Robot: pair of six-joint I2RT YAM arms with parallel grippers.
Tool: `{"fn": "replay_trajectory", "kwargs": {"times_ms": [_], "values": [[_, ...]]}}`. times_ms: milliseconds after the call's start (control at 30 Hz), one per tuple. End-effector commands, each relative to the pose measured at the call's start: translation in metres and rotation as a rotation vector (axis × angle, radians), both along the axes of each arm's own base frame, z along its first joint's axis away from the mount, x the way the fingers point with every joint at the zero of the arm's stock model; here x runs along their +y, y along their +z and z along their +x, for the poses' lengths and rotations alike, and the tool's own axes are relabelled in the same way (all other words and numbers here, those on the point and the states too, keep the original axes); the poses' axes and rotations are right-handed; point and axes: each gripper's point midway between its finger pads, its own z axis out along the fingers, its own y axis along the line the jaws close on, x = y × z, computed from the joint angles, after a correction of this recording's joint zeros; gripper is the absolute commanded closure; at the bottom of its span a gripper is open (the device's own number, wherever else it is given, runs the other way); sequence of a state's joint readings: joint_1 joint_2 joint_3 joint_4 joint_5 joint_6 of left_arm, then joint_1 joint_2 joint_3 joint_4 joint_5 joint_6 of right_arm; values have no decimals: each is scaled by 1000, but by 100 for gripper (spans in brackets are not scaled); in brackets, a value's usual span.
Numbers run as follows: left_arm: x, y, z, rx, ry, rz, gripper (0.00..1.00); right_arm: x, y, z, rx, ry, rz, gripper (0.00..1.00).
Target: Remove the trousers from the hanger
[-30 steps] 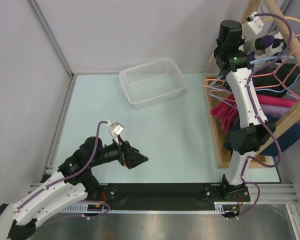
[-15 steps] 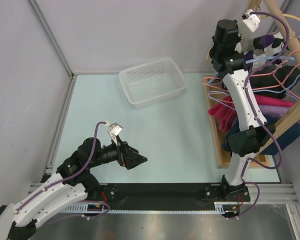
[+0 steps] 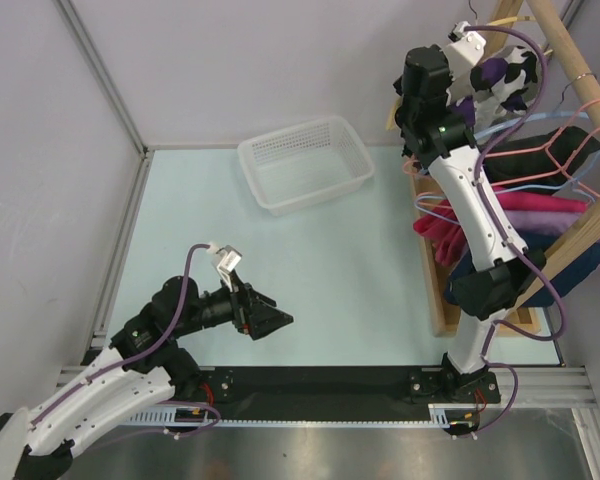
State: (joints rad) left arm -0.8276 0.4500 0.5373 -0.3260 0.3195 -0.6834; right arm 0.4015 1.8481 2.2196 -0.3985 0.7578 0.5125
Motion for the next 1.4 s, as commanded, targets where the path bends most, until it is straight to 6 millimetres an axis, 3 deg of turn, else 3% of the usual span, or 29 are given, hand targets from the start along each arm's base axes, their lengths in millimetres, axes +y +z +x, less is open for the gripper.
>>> {"fn": "replay_trajectory", "kwargs": {"times_ms": [0, 133, 500, 767, 1067, 1200, 1367], "values": [[2, 23, -1, -25, 1, -46, 0, -12, 99, -60, -244, 29, 63, 100], [3, 25, -2, -26, 5, -52, 0, 5, 87, -68, -204, 94, 81, 100], [5, 29, -3, -18, 13, -58, 0, 45, 85, -108, -171, 290, 91, 100], [12, 46, 0, -37, 68, -104, 0, 103, 72, -137, -104, 560, 44, 100], [41, 97, -3, -152, 164, -190, 1, 158, 62, -195, -78, 846, 3, 100], [60, 138, -11, -224, 202, -252, 2, 185, 67, -243, -112, 959, -23, 100], [76, 181, -24, -297, 207, -321, 2, 195, 67, -286, -140, 1029, -9, 100]]}}
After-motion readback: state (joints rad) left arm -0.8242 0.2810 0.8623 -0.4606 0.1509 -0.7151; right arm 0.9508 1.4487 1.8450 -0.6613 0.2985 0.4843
